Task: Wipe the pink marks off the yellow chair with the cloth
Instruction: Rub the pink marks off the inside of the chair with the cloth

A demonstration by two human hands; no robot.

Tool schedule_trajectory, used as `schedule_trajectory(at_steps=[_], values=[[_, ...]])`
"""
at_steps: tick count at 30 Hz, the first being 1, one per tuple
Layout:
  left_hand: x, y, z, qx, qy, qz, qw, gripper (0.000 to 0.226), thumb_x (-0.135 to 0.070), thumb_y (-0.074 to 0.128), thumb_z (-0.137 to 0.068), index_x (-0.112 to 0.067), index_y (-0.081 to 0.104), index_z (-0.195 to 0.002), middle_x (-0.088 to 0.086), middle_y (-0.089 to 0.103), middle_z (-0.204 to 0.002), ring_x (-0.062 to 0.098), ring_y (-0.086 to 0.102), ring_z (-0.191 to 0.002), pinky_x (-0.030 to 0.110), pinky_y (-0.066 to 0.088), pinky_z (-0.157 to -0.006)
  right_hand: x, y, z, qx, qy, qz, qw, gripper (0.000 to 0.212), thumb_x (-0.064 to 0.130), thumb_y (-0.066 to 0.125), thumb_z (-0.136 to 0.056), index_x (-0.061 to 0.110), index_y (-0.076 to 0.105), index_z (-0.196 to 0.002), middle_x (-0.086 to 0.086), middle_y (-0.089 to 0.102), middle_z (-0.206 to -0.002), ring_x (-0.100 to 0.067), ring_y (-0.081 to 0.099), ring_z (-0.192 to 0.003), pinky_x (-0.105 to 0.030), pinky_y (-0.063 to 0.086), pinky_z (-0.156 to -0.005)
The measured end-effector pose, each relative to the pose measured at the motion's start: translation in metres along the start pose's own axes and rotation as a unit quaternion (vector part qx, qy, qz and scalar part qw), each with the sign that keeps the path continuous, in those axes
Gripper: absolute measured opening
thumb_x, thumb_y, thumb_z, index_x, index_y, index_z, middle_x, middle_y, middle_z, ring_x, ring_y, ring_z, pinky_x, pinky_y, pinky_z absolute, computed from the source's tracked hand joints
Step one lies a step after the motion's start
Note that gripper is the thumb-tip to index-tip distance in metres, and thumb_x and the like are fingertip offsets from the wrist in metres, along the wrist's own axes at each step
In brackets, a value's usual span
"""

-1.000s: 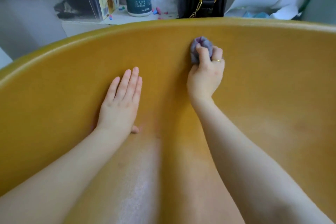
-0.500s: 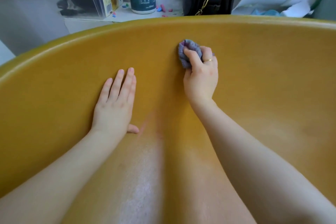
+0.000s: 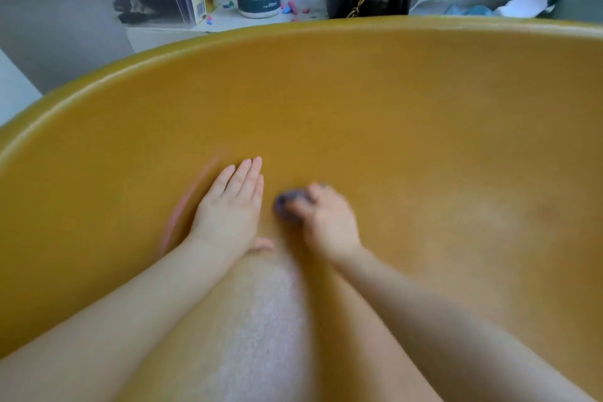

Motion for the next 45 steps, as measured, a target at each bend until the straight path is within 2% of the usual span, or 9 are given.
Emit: schedule_trajectory(at_steps=[5, 14, 16, 22, 28, 32, 35, 39, 45], values=[[0.006, 0.022, 0.008, 0.030, 0.030, -0.054, 0.998, 0.140, -0.079, 0.058, -0.058, 0.000, -0.020, -0.144, 0.015, -0.035, -0.148, 0.025, -0.019, -0.143, 0.036, -0.011, -0.115, -0.036, -0.020, -0.043, -0.171, 0.173, 0.003, 0.970, 0.026, 0.010, 0.044, -0.078, 0.012, 0.069, -0.079, -0.013, 0.065, -0.091, -0.030, 0.053, -0.064, -0.028, 0.043, -0.051], [0.002, 0.028, 0.007, 0.059, 0.030, -0.048, 0.997, 0.143, -0.076, 0.061, -0.055, 0.002, -0.021, -0.143, 0.017, -0.032, -0.150, 0.027, -0.020, -0.143, 0.035, -0.010, -0.115, 0.061, 0.028, 0.073, 0.135, -0.068, -0.154, 0.976, 0.021, 0.021, 0.048, -0.080, 0.023, 0.066, -0.091, -0.006, 0.064, -0.097, -0.029, 0.057, -0.072, -0.028, 0.046, -0.054], [0.002, 0.028, 0.007, 0.062, 0.023, -0.048, 0.997, 0.143, -0.075, 0.063, -0.055, 0.002, -0.021, -0.143, 0.017, -0.032, -0.150, 0.027, -0.020, -0.143, 0.036, -0.010, -0.115, 0.036, 0.030, 0.048, 0.118, -0.068, -0.107, 0.985, 0.026, 0.019, 0.045, -0.079, 0.021, 0.068, -0.090, -0.009, 0.064, -0.091, -0.030, 0.056, -0.068, -0.032, 0.048, -0.054], [0.001, 0.029, 0.007, 0.065, 0.015, -0.070, 0.995, 0.145, -0.076, 0.062, -0.055, 0.002, -0.024, -0.141, 0.017, -0.033, -0.149, 0.027, -0.021, -0.142, 0.036, -0.009, -0.115, -0.031, 0.008, 0.004, -0.039, 0.120, -0.004, 0.992, 0.026, 0.009, 0.046, -0.074, 0.015, 0.070, -0.081, -0.012, 0.064, -0.089, -0.029, 0.051, -0.059, -0.029, 0.045, -0.048], [0.001, 0.021, 0.013, 0.076, -0.003, -0.060, 0.995, 0.144, -0.076, 0.063, -0.056, 0.002, -0.021, -0.143, 0.017, -0.030, -0.150, 0.027, -0.019, -0.143, 0.037, -0.009, -0.115, 0.055, 0.021, 0.096, 0.160, 0.001, -0.171, 0.972, 0.023, 0.021, 0.043, -0.077, 0.023, 0.061, -0.090, -0.007, 0.061, -0.090, -0.030, 0.056, -0.069, -0.029, 0.050, -0.055], [-0.007, 0.015, 0.031, 0.052, 0.001, -0.047, 0.998, 0.130, -0.066, 0.063, -0.068, 0.000, -0.019, -0.144, 0.015, -0.029, -0.151, 0.025, -0.018, -0.143, 0.036, -0.008, -0.116, 0.058, 0.019, 0.094, 0.196, -0.078, -0.142, 0.967, 0.030, 0.023, 0.040, -0.075, 0.023, 0.067, -0.089, -0.006, 0.060, -0.085, -0.029, 0.058, -0.067, -0.026, 0.046, -0.049], [-0.013, 0.025, 0.055, 0.061, 0.014, -0.028, 0.998, 0.119, -0.063, 0.058, -0.074, -0.003, -0.014, -0.147, 0.012, -0.026, -0.153, 0.023, -0.016, -0.144, 0.035, -0.008, -0.116, 0.008, 0.017, 0.048, 0.089, 0.030, -0.071, 0.993, 0.035, 0.019, 0.035, -0.076, 0.018, 0.069, -0.082, -0.012, 0.059, -0.079, -0.031, 0.055, -0.063, -0.029, 0.046, -0.049], [-0.009, 0.046, 0.087, 0.119, 0.002, -0.018, 0.993, 0.126, -0.075, 0.052, -0.068, -0.001, -0.014, -0.146, 0.014, -0.025, -0.153, 0.025, -0.017, -0.144, 0.035, -0.010, -0.115, -0.011, 0.015, 0.039, 0.006, 0.188, -0.036, 0.981, 0.021, 0.005, 0.048, -0.078, 0.013, 0.067, -0.080, -0.013, 0.055, -0.078, -0.030, 0.050, -0.058, -0.024, 0.033, -0.045], [-0.012, 0.049, 0.109, 0.122, -0.034, 0.000, 0.992, 0.133, -0.075, 0.059, -0.062, 0.000, -0.010, -0.147, 0.017, -0.023, -0.153, 0.028, -0.012, -0.144, 0.037, -0.008, -0.116, 0.092, 0.015, 0.109, 0.171, -0.008, -0.179, 0.969, 0.029, 0.020, 0.039, -0.073, 0.019, 0.064, -0.088, -0.009, 0.060, -0.089, -0.031, 0.055, -0.065, -0.029, 0.047, -0.052]])
Point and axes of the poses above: each hand's wrist, its own z-axis away from the middle knuckle, its own y-axis out of the palm, x = y × z, the point moved 8 cm from there along -z, towards the middle knuckle
